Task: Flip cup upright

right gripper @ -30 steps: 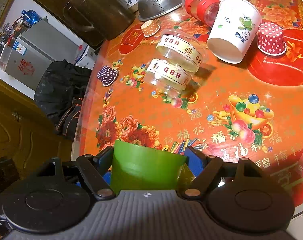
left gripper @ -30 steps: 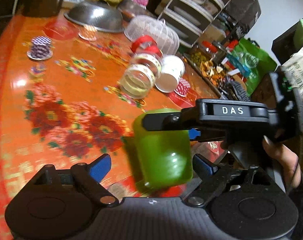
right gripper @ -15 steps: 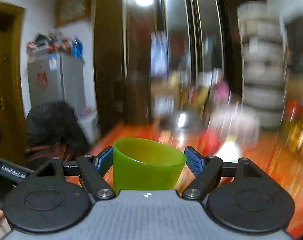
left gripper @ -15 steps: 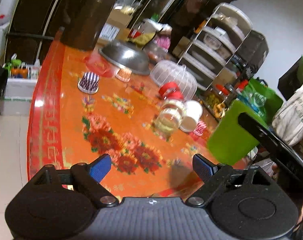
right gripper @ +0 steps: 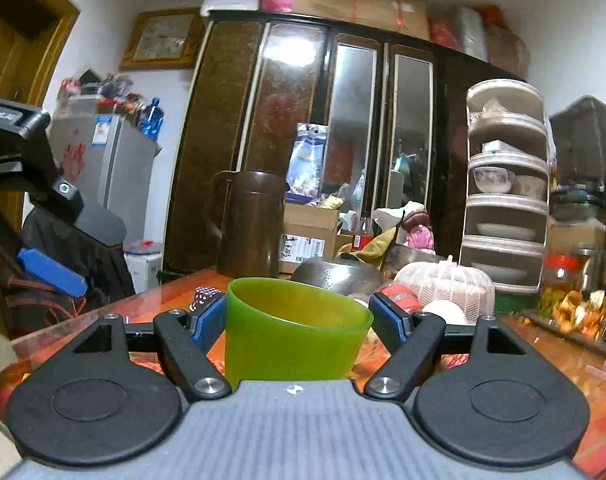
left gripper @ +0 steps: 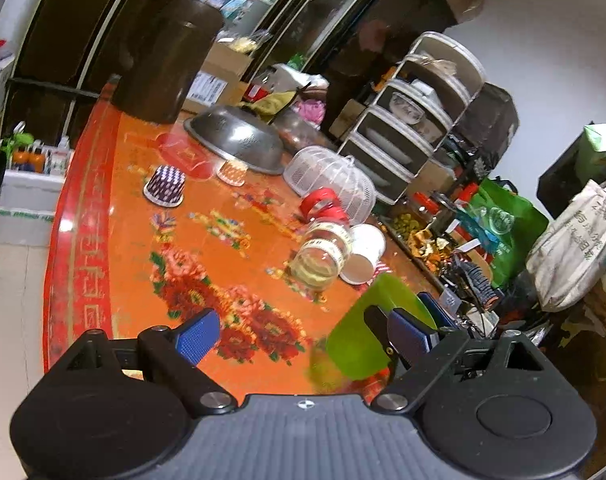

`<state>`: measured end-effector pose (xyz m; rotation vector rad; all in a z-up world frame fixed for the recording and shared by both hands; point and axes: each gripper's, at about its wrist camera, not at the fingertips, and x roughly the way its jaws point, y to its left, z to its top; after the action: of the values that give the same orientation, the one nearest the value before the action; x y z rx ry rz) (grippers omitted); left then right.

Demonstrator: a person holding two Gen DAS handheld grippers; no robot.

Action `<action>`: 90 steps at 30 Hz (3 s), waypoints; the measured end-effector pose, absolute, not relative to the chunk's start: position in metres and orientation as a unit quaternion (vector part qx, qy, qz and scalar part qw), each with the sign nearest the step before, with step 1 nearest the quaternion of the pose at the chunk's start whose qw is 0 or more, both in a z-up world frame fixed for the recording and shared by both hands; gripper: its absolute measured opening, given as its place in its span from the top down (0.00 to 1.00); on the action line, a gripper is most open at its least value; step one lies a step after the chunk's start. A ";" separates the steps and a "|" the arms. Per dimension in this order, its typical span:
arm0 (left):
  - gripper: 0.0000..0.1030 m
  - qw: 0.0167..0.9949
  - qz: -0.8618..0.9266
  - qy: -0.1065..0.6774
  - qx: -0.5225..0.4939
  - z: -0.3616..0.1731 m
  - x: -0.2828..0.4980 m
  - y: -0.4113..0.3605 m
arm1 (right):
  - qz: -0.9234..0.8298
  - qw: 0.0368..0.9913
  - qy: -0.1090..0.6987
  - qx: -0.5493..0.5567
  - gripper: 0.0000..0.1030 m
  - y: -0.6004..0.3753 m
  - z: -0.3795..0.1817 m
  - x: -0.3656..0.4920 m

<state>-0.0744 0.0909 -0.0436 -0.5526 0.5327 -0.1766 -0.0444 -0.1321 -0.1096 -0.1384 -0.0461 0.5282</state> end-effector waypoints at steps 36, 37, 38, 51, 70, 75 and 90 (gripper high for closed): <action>0.00 0.959 -0.015 0.243 -0.146 -0.057 -0.084 0.078 | 0.258 0.961 0.096 -0.001 0.01 -0.156 -0.097 -0.064; 0.00 0.962 -0.014 0.240 -0.126 -0.052 -0.087 0.072 | 0.254 0.961 0.113 0.003 0.01 -0.162 -0.093 -0.064; 0.00 0.967 -0.013 0.234 -0.104 -0.045 -0.092 0.066 | 0.247 0.960 0.132 0.007 0.01 -0.167 -0.087 -0.064; 0.00 0.974 -0.058 0.211 -0.052 0.023 -0.145 0.006 | 0.235 0.959 0.160 -0.015 0.01 -0.213 0.000 -0.128; 0.00 0.966 -0.043 0.251 -0.035 0.019 -0.132 -0.008 | 0.241 0.954 0.178 -0.002 0.01 -0.214 -0.012 -0.113; 0.00 0.966 -0.040 0.252 -0.033 0.019 -0.131 -0.009 | 0.242 0.953 0.180 -0.005 0.01 -0.214 -0.013 -0.112; 0.00 0.965 -0.038 0.257 -0.032 0.018 -0.129 -0.010 | 0.247 0.952 0.183 -0.001 0.01 -0.214 -0.014 -0.109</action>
<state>-0.1294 -0.0099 0.0182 -0.0653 0.5197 -0.0766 -0.1095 -0.2145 -0.0140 -0.0027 0.3711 0.5026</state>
